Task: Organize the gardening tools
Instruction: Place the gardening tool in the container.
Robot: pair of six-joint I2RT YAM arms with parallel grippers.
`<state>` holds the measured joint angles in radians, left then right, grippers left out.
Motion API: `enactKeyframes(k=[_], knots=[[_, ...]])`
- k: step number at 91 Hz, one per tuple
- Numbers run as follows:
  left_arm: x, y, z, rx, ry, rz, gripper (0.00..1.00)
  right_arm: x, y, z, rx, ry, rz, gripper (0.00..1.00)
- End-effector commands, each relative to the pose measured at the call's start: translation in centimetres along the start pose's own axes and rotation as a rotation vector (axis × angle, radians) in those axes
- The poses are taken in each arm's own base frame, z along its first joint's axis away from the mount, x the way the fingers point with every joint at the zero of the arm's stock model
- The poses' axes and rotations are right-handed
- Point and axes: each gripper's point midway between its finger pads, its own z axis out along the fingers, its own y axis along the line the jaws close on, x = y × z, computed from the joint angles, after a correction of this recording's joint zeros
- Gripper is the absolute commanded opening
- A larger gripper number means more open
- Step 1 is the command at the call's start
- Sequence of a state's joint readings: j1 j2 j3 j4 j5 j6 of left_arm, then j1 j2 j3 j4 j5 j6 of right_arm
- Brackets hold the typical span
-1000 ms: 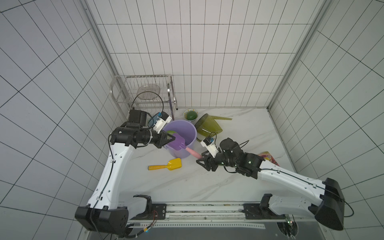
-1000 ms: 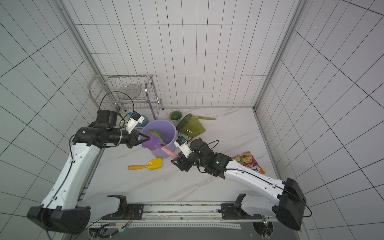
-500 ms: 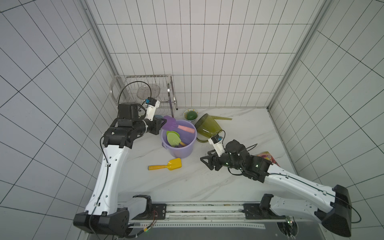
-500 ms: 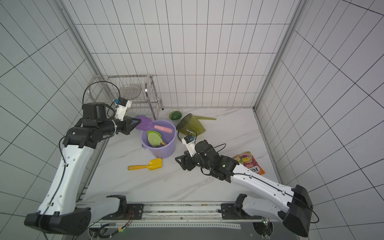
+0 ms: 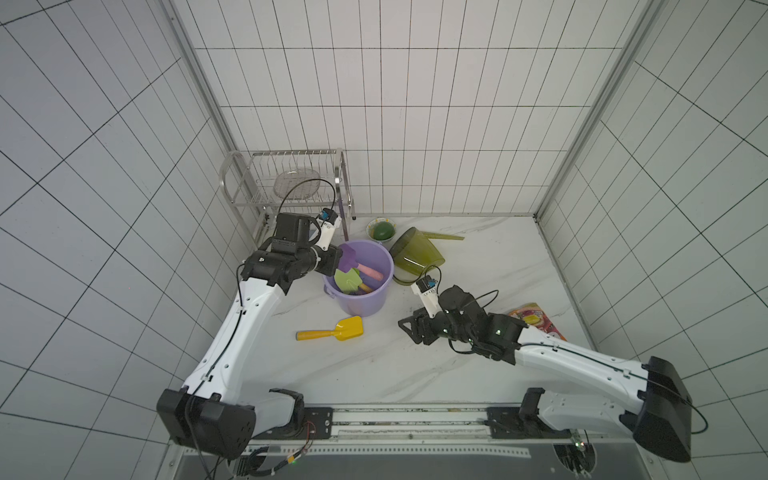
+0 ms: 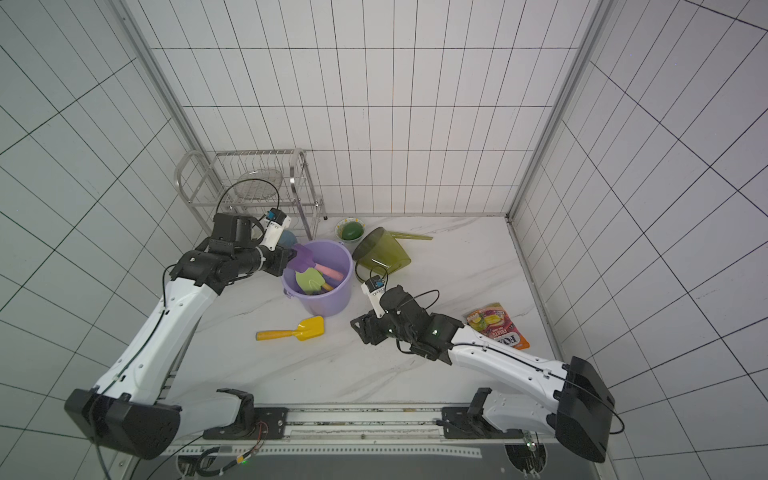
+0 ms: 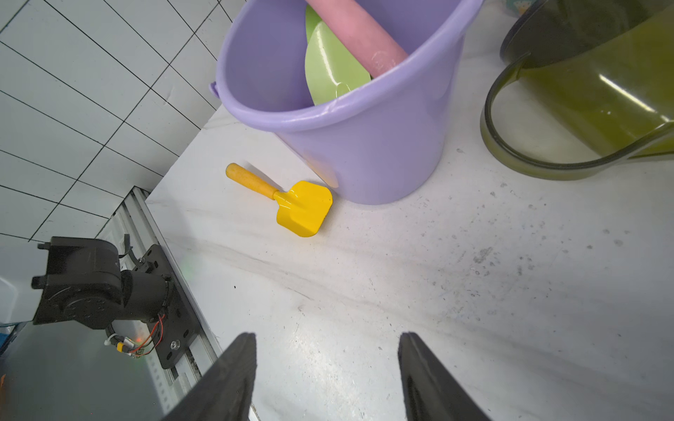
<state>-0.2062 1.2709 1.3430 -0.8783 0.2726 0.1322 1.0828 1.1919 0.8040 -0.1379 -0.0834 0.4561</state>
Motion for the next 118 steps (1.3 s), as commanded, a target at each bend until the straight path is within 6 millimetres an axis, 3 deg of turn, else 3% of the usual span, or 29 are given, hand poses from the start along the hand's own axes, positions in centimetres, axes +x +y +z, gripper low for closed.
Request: enactKeyframes(k=[1, 35, 55, 81, 118], knots=[[-0.2, 0.5, 1.4, -0.025, -0.02, 0.021, 0.0, 0.1, -0.6, 1.2, 0.034, -0.031, 0.065, 0.65], [3.3, 1.6, 5.3, -0.049, 0.125, -0.019, 0.0, 1.0, -0.8, 6.3, 0.027, -0.079, 0.274, 0.66], [4.2, 2.4, 6.1, -0.086, 0.158, -0.027, 0.04, 2.2, -1.0, 9.7, -0.006, -0.081, 0.383, 0.67], [4.4, 3.3, 5.6, -0.133, 0.158, -0.036, 0.28, 2.9, 0.2, 13.6, -0.101, -0.077, 0.496, 0.65], [2.9, 3.9, 2.4, -0.178, 0.081, -0.048, 0.38, 3.7, 1.3, 18.1, -0.192, -0.064, 0.628, 0.55]])
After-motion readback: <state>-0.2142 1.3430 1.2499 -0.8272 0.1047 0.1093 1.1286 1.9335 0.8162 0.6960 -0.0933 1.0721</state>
